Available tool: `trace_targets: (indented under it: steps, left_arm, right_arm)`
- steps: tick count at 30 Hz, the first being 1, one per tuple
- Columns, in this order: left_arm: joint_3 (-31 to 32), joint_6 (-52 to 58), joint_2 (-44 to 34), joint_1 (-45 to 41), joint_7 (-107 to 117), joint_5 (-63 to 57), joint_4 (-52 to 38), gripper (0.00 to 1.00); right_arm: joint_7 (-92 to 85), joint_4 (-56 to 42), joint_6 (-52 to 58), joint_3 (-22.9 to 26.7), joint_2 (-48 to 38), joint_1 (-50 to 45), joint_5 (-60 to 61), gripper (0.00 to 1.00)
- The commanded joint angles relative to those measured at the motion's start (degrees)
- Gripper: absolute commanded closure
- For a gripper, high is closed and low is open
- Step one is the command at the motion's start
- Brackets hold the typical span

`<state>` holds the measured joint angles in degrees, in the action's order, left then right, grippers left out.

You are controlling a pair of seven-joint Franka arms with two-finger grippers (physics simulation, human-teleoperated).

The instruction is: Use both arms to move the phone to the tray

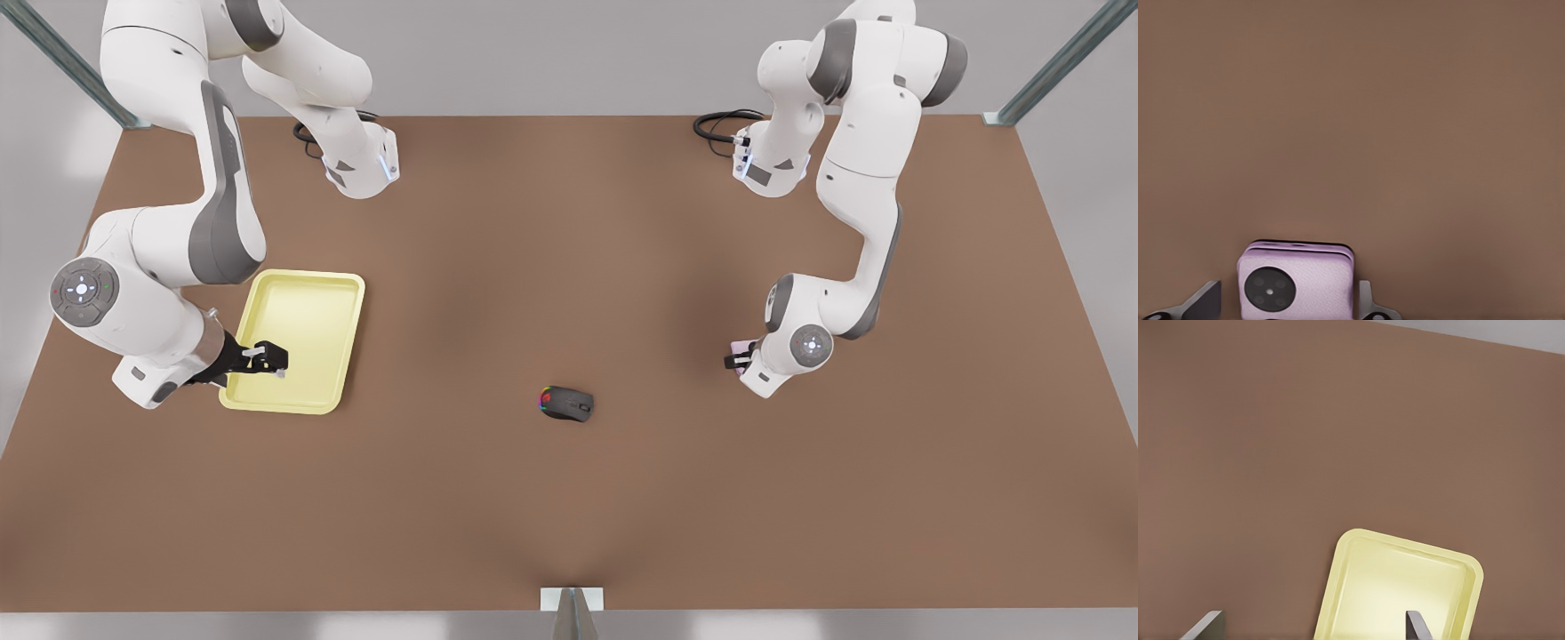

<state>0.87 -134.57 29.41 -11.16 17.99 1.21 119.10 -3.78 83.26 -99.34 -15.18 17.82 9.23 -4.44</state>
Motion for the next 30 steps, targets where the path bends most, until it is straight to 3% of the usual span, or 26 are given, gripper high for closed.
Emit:
trace_targets:
  steps: [1, 5, 6, 7, 15, 20, 22, 24, 27, 30]
  left_arm:
    - [0.0, -0.6, 0.2, 0.0, -1.0, 1.1, -0.1, 0.0]
    - [0.0, -1.1, 0.2, 0.0, -1.0, 1.1, 0.0, 0.02]
    - [0.0, -1.1, 0.2, 0.0, -1.0, 1.1, 0.0, 0.16]
    - [0.0, -1.1, 0.2, 0.0, -1.0, 1.2, -0.1, 0.21]
    - [0.0, 0.0, -0.9, -0.6, 1.5, 1.1, -0.5, 0.2]
    - [1.0, 3.0, -2.8, -13.7, 21.9, 1.3, -3.0, 0.2]
    - [0.9, 12.7, -1.2, -22.1, 30.3, 3.9, -12.1, 0.2]
    - [1.0, 25.7, 9.2, -31.1, 45.0, 5.7, -34.6, 0.2]
    - [0.9, 26.3, 19.4, -38.8, 54.3, 7.7, -51.2, 0.2]
    - [1.5, 22.4, 24.5, -41.8, 55.3, 8.2, -55.9, 0.2]
  right_arm:
    - [-0.2, 0.0, 0.0, 0.0, -0.1, 0.0, 0.0, 0.0]
    - [-0.2, 0.0, 0.0, 0.0, -0.1, 0.0, 0.0, 0.0]
    - [-0.2, 0.0, 0.0, 0.0, -0.1, 0.0, 0.0, 0.0]
    - [0.0, 0.0, -0.1, 0.0, 0.0, 0.0, 0.0, 0.0]
    - [-0.1, -0.1, 0.0, 0.2, 0.5, 0.1, 0.2, 0.0]
    - [-0.2, -0.1, 0.0, 0.2, 0.5, 0.2, 0.2, 0.0]
    - [-0.2, -0.1, 0.0, 0.2, 0.5, 0.2, 0.2, 0.0]
    - [-0.3, -0.1, 0.1, 0.3, 0.5, 0.3, 0.1, 0.0]
    - [-0.3, -0.1, 0.1, 0.3, 0.6, 0.3, 0.2, 0.0]
    - [-0.2, -0.1, 0.1, 0.2, 0.5, 0.1, 0.2, 0.0]
